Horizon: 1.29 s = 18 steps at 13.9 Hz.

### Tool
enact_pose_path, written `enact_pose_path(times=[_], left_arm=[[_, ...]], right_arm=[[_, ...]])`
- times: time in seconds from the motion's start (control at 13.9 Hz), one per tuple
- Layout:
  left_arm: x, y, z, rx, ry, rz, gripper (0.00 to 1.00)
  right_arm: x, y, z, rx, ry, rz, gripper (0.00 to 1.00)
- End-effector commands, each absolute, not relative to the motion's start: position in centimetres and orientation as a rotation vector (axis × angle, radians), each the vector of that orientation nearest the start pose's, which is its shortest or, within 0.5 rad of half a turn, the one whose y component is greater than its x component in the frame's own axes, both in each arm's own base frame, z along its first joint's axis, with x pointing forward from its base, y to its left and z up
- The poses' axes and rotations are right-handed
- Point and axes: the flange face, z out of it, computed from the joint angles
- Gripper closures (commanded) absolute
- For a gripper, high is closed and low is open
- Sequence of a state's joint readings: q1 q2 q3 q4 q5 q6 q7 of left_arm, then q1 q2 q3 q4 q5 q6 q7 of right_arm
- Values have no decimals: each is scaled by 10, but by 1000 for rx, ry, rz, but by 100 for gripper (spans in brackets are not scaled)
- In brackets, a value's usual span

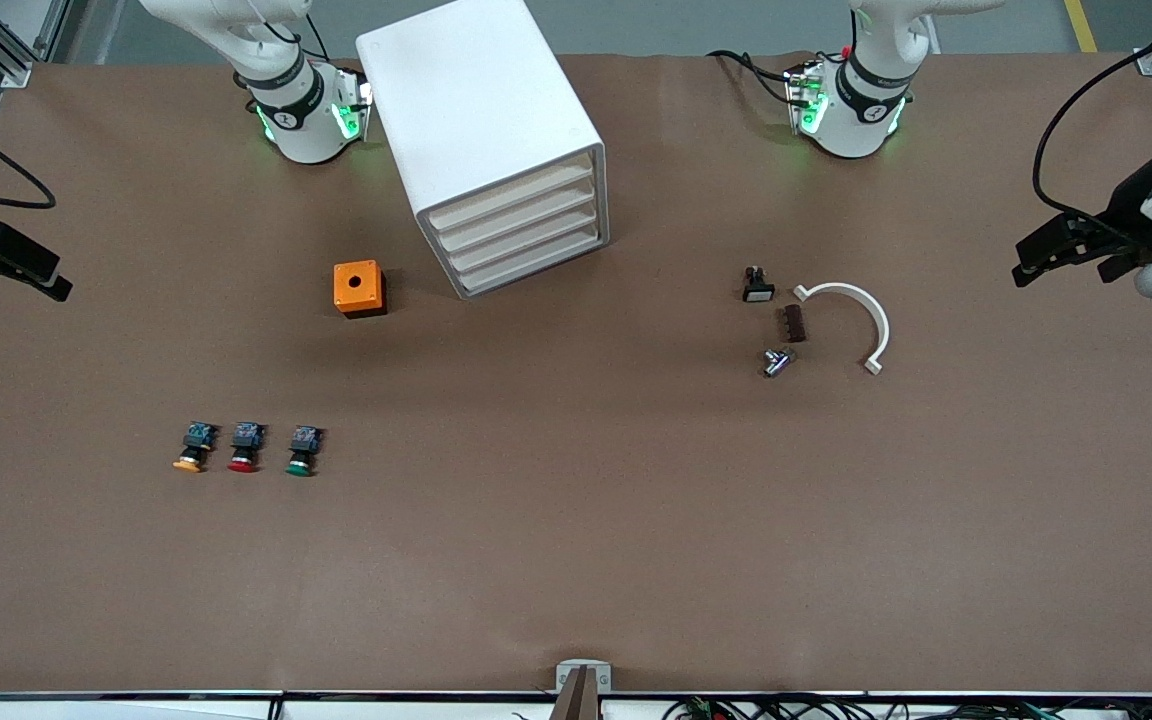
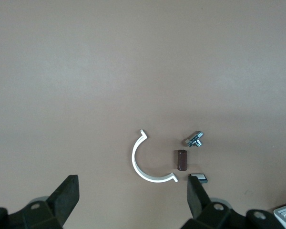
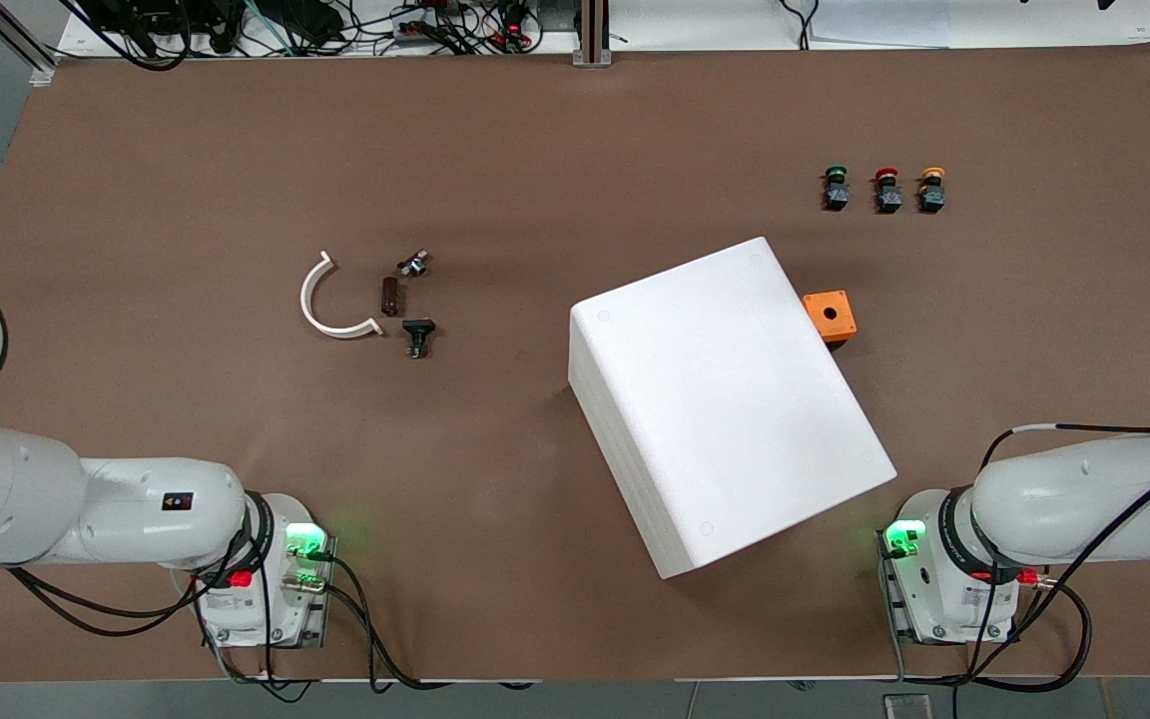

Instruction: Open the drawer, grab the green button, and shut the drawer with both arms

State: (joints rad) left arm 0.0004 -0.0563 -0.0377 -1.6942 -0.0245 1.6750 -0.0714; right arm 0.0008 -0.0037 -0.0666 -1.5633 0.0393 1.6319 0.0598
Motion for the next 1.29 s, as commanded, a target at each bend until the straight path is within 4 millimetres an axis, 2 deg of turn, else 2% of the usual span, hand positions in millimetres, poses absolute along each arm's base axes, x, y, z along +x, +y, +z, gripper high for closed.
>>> enact_pose_path(times=[0.0,0.14,1.22], left_arm=[[543,-16,626,-3150,-37,-43,0],[539,-13,630,-3152,-48,-2,0],[534,-23,623,-3154,-36,88,0]], right_arm=[[553,-33,641,-3084,215,-123,0],[553,-35,641,-3085,208,-121,0],[553,-39,642,-3086,205,-131,0]])
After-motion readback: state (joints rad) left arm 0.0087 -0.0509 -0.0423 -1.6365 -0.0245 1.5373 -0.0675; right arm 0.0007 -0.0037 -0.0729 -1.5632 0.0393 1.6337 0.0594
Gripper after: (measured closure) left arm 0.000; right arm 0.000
